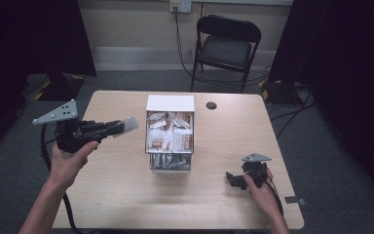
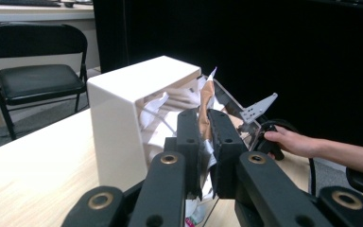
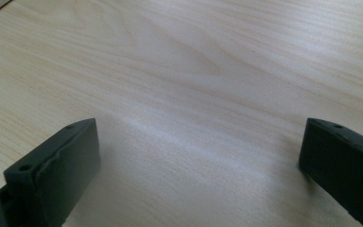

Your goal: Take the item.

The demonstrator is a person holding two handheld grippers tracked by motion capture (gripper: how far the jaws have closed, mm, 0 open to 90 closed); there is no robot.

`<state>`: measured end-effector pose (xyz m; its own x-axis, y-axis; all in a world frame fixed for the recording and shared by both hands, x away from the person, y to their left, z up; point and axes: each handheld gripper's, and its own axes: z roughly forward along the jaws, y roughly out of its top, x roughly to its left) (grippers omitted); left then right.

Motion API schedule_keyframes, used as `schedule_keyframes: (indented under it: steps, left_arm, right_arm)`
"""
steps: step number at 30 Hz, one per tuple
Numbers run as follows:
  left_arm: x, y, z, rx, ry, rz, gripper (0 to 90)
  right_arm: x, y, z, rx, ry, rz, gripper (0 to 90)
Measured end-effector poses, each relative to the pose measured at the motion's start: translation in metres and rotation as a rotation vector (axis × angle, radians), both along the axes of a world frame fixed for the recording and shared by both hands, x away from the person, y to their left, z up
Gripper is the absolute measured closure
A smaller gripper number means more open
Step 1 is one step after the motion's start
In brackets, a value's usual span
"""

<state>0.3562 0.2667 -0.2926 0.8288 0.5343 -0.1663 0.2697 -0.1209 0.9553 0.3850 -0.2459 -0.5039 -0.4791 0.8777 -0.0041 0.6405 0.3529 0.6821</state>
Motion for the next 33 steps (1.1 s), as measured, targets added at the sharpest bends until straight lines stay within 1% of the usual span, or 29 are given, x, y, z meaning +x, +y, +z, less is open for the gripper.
schedule_keyframes:
  steps: [4,6,7,10,14,18,21,23,25,26,28,30,33]
  left_arm:
    - [0.001,0.007,-0.005,0.010,0.007,0.012,84.5]
    - [0.001,0.010,-0.007,0.015,0.011,0.028,84.6]
    - [0.001,0.011,-0.008,0.025,0.011,0.030,84.5]
    - [0.000,0.014,-0.009,0.021,0.009,0.037,84.5]
    - [0.000,0.016,-0.013,0.041,0.002,0.041,84.4]
    - [0.002,0.018,-0.020,0.047,0.017,0.054,84.5]
    - [0.004,0.020,-0.024,0.044,0.027,0.062,84.5]
    - [0.005,0.020,-0.027,0.055,0.026,0.083,84.5]
    - [0.008,0.020,-0.032,0.064,0.042,0.088,84.5]
    - [0.009,0.020,-0.034,0.064,0.044,0.089,84.6]
    - [0.012,0.020,-0.038,0.070,0.064,0.094,84.5]
    - [0.015,0.019,-0.041,0.080,0.072,0.102,84.6]
    - [0.014,0.018,-0.042,0.090,0.066,0.110,84.6]
  right_arm:
    - [0.000,0.000,0.000,0.000,0.000,0.000,0.0]
    - [0.000,0.000,0.000,0.000,0.000,0.000,0.0]
    - [0.000,0.000,0.000,0.000,0.000,0.000,0.0]
    - [0.000,0.000,0.000,0.000,0.000,0.000,0.0]
    - [0.000,0.000,0.000,0.000,0.000,0.000,0.0]
    - [0.000,0.000,0.000,0.000,0.000,0.000,0.0]
    - [0.000,0.000,0.000,0.000,0.000,0.000,0.0]
    - [0.000,0.000,0.000,0.000,0.000,0.000,0.0]
    - [0.000,0.000,0.000,0.000,0.000,0.000,0.0]
    - [0.000,0.000,0.000,0.000,0.000,0.000,0.0]
    - [0.000,0.000,0.000,0.000,0.000,0.000,0.0]
    - [0.000,0.000,0.000,0.000,0.000,0.000,0.0]
    - [0.000,0.000,0.000,0.000,0.000,0.000,0.0]
